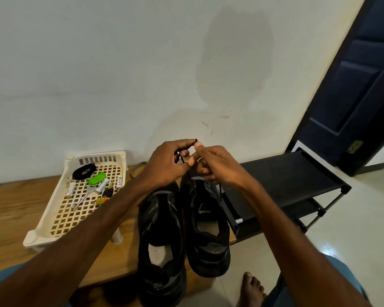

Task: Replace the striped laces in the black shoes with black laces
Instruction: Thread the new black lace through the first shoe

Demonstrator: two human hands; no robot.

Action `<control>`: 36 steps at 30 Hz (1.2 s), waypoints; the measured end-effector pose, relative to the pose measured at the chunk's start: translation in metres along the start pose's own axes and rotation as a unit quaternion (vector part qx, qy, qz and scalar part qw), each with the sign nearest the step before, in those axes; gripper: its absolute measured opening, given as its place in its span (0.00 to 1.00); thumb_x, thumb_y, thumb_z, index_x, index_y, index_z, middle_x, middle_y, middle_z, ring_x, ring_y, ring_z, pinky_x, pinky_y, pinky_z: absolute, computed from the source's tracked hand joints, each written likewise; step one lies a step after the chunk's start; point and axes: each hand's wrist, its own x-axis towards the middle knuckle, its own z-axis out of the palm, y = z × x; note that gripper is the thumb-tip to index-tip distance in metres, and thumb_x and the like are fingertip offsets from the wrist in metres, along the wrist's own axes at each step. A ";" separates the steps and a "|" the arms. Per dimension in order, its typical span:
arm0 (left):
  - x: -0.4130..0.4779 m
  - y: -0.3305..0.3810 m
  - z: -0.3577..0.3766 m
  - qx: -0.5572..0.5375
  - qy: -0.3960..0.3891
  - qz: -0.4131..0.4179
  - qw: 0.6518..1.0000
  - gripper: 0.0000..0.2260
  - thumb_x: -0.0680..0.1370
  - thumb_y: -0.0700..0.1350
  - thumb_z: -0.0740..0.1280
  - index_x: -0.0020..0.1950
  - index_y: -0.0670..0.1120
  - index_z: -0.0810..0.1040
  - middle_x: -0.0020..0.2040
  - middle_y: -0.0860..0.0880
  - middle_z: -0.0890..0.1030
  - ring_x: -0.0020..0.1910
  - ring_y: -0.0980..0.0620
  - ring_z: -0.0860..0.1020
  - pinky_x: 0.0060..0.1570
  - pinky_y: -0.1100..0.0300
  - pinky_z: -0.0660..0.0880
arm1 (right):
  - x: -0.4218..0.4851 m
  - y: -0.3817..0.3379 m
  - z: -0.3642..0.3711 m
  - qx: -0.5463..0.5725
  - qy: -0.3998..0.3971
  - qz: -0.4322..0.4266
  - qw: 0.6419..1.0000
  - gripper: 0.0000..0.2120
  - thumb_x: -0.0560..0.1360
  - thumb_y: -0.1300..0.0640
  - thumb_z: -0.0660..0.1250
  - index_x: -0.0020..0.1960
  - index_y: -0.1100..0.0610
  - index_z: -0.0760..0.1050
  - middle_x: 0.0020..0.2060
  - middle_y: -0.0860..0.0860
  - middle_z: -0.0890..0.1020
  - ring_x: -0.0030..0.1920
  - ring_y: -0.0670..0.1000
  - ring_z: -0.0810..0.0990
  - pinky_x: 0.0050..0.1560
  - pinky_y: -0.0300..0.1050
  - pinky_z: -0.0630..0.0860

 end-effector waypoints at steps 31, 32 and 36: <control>0.002 0.002 -0.024 -0.009 -0.037 -0.065 0.997 0.07 0.82 0.55 0.66 0.57 0.64 0.81 0.57 0.55 0.83 0.51 0.56 0.80 0.53 0.55 0.77 | -0.005 -0.002 -0.016 0.157 -0.098 0.006 0.983 0.22 0.83 0.40 0.62 0.63 0.54 0.83 0.34 0.48 0.74 0.32 0.46 0.70 0.30 0.39 0.68; -0.001 0.003 -0.018 0.012 -0.086 -0.081 0.993 0.08 0.82 0.60 0.62 0.53 0.66 0.81 0.59 0.55 0.83 0.56 0.56 0.80 0.59 0.53 0.75 | -0.005 -0.005 -0.016 0.169 -0.113 -0.021 0.979 0.19 0.83 0.42 0.63 0.67 0.52 0.81 0.35 0.48 0.73 0.32 0.46 0.69 0.29 0.38 0.67; 0.000 0.002 -0.014 0.098 -0.123 -0.146 0.977 0.22 0.82 0.67 0.54 0.54 0.59 0.85 0.66 0.52 0.81 0.65 0.48 0.76 0.69 0.42 0.69 | -0.004 -0.011 -0.019 0.200 -0.116 -0.067 0.971 0.18 0.84 0.48 0.63 0.73 0.47 0.75 0.34 0.47 0.70 0.29 0.44 0.64 0.26 0.36 0.59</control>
